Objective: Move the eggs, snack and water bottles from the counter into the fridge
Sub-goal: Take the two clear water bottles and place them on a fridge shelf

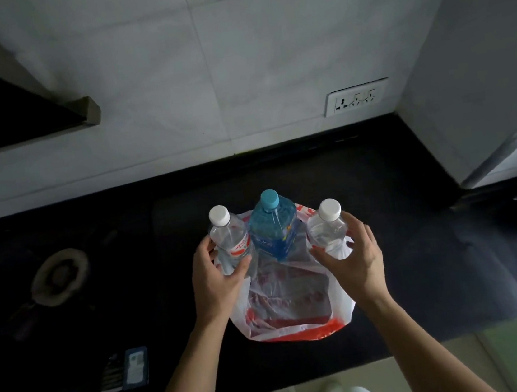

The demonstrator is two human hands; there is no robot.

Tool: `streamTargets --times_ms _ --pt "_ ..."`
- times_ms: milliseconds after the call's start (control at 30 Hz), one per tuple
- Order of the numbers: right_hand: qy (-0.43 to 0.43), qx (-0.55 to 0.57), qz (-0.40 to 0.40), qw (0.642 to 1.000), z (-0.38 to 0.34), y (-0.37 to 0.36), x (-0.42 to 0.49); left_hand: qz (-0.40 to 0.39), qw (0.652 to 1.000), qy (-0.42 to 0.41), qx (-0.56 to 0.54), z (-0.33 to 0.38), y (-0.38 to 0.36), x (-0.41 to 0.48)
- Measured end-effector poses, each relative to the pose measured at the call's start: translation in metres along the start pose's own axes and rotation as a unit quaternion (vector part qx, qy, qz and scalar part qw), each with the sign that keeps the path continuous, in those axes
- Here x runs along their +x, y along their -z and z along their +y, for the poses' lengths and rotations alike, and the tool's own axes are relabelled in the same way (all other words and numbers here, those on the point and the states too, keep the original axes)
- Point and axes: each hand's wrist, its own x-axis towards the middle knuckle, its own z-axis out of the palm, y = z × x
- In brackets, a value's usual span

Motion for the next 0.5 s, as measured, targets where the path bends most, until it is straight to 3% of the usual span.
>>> streamTargets --times_ms 267,500 --pt "-0.086 0.096 -0.012 0.992 0.006 -0.030 0.013 -0.034 0.998 0.019 -0.047 -0.012 -0.018 0.035" --pt "-0.126 0.104 0.003 0.986 0.010 -0.044 0.019 -0.049 0.997 0.017 -0.057 -0.021 -0.023 0.053"
